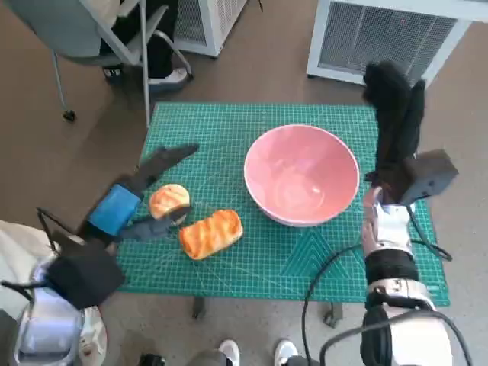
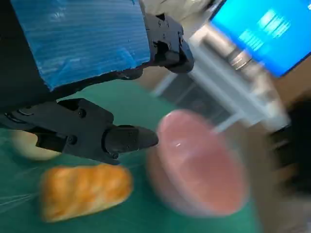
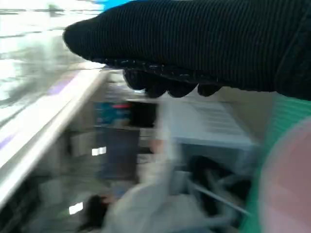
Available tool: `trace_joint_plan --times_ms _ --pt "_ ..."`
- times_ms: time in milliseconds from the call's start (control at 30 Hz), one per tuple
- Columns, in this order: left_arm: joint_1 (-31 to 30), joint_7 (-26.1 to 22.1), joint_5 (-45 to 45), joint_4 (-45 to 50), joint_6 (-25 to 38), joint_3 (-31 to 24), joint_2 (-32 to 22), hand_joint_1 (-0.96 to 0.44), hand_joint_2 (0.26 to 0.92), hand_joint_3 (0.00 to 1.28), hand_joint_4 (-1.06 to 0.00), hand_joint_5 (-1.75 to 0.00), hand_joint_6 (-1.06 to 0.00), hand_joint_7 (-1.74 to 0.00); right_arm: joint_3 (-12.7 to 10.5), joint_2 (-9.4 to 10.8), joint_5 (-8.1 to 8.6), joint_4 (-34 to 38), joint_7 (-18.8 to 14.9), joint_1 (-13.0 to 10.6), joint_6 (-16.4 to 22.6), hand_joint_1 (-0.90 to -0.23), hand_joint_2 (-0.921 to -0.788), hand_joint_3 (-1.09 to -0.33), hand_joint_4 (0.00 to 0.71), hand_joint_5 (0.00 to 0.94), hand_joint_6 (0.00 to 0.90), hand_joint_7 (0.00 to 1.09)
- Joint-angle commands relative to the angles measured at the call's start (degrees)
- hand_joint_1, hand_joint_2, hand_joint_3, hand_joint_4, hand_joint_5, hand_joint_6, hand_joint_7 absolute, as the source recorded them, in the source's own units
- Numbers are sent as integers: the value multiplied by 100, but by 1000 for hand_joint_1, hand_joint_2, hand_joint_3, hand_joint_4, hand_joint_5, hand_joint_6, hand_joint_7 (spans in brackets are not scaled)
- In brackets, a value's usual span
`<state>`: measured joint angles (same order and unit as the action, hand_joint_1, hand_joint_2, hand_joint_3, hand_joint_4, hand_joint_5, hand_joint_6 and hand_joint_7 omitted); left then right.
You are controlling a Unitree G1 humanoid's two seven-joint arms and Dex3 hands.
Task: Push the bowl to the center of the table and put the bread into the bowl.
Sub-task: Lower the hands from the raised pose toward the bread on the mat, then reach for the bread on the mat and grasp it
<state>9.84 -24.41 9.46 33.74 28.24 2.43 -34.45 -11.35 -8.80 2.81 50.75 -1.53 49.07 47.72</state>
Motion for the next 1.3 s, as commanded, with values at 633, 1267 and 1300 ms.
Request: trace_joint_plan --times_ms 633,1267,1300 --pt "388 -613 2871 239 1604 2567 -171 -471 921 134 -266 -2 -321 -3 542 -19 -840 -3498 101 -1741 84 -422 -921 -545 424 6 107 751" --pt "586 -642 3873 -911 1236 2956 489 -486 921 126 -284 -6 -339 -8 711 -36 -776 -4164 43 -2105 -226 -430 -921 -542 421 3 66 825" --pt "584 -617 3901 -979 1199 2956 532 -485 921 126 -286 -7 -339 -8 718 -34 -767 -4163 41 -2108 -223 -427 -921 -543 420 3 64 831"
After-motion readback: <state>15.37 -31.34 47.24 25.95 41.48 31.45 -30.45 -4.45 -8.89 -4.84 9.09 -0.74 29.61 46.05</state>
